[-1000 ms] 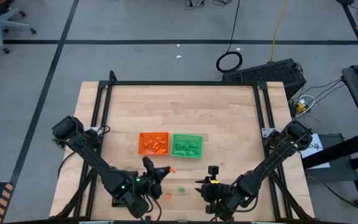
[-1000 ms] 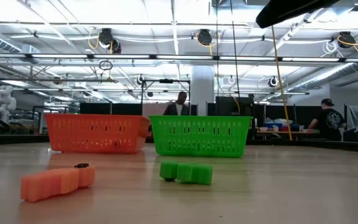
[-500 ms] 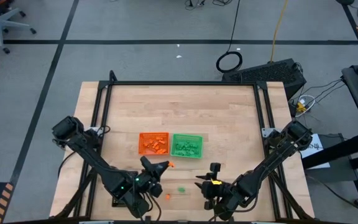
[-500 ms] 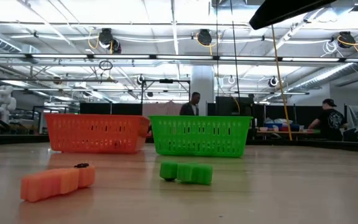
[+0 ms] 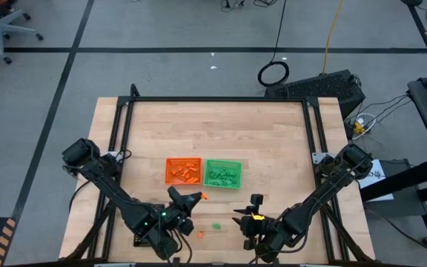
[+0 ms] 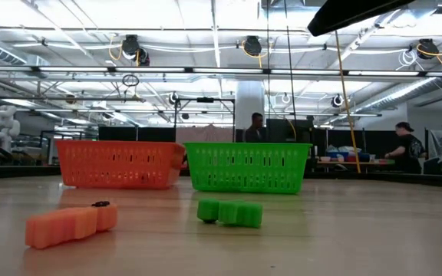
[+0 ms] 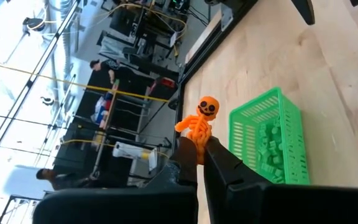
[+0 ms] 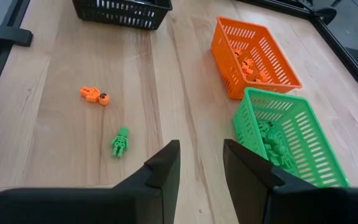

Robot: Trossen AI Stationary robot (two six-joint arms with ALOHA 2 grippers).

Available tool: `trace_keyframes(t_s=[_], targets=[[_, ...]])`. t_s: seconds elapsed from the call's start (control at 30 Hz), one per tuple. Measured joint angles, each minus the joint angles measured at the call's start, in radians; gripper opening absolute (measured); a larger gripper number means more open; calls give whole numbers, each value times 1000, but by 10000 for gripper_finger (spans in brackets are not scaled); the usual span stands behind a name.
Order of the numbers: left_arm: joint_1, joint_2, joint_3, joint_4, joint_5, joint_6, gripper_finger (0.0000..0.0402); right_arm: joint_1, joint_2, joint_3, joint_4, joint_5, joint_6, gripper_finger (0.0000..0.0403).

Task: Sort Halloween decoration
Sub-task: Put the orange skeleton toy into the orange bin

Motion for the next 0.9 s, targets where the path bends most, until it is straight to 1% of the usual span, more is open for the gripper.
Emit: trace_keyframes(t_s=[0.1,0.27,0.53,0.77,0.8,0.9], targets=[[0,0,1,1,9,-34,1,0,0,0,2,0,0,107],[0,0,1,0,22,-197,8,0,0,0,7,0,-2,107],[0,0,2,-2,115,-459,10,0,0,0,7,0,-6,107],[0,0,2,-3,182,-721,11,0,0,0,7,1,-7,107],[0,-1,2,-3,195,-749,11,0,0,0,7,1,-7,107],[10,-14,2,-24,255,-759,11,0,0,0,7,0,-8,107]])
